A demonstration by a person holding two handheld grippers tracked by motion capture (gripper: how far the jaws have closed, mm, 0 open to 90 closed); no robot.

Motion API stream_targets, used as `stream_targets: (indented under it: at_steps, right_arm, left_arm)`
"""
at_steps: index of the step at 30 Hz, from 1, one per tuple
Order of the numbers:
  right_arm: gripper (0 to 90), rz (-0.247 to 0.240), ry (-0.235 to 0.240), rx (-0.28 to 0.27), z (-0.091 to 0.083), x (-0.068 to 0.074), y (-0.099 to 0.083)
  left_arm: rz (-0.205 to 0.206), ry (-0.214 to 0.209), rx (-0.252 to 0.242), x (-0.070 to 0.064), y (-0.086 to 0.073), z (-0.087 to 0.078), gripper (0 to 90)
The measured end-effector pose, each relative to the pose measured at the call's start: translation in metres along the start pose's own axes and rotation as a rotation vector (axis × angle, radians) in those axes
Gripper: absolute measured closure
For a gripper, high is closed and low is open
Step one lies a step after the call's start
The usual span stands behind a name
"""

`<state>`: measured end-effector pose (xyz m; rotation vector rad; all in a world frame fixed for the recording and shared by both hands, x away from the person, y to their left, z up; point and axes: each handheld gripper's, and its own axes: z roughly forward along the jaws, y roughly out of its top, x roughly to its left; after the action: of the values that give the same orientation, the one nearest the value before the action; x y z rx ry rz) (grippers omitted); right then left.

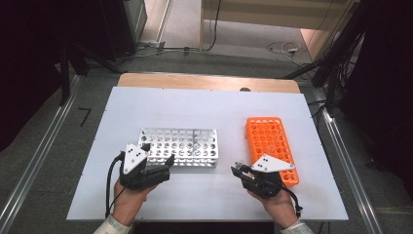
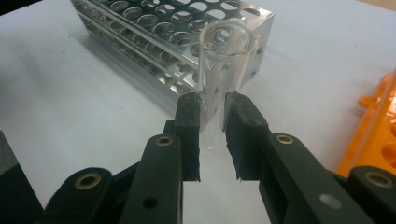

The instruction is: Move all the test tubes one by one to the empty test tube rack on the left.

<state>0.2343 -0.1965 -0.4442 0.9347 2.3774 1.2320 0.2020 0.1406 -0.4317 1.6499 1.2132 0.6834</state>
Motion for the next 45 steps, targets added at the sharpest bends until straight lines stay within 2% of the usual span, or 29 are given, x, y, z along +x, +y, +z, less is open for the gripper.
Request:
stream_targets:
  at_steps: [11, 28, 30, 34, 40, 43, 45]
  right_arm:
    - [72.8, -0.028, 0.032, 0.008, 0.015, 0.011, 0.008]
    - [72.8, -0.084, 0.101, 0.050, 0.048, 0.038, 0.019]
    - [72.8, -0.090, 0.109, 0.054, 0.051, 0.041, 0.020]
    - [72.8, -0.100, 0.117, 0.061, 0.056, 0.046, 0.022]
    - [72.8, -0.105, 0.133, 0.066, 0.061, 0.052, 0.024]
    - [72.8, -0.109, 0.140, 0.065, 0.062, 0.055, 0.025]
    - [72.8, -0.114, 0.142, 0.063, 0.062, 0.056, 0.025]
  left_arm:
    - [0.022, -0.044, 0.012, -0.014, -0.001, 0.009, 17.2]
    - [0.075, -0.135, 0.031, -0.042, -0.004, 0.018, 20.4]
    - [0.080, -0.147, 0.029, -0.045, -0.004, 0.019, 22.3]
    - [0.094, -0.198, 0.033, -0.053, -0.006, 0.020, 28.8]
    - [0.127, -0.267, 0.026, -0.064, -0.007, 0.021, 43.9]
    - [0.155, -0.288, 0.035, -0.069, -0.009, 0.022, 51.6]
    - [0.166, -0.287, 0.038, -0.071, -0.010, 0.023, 57.5]
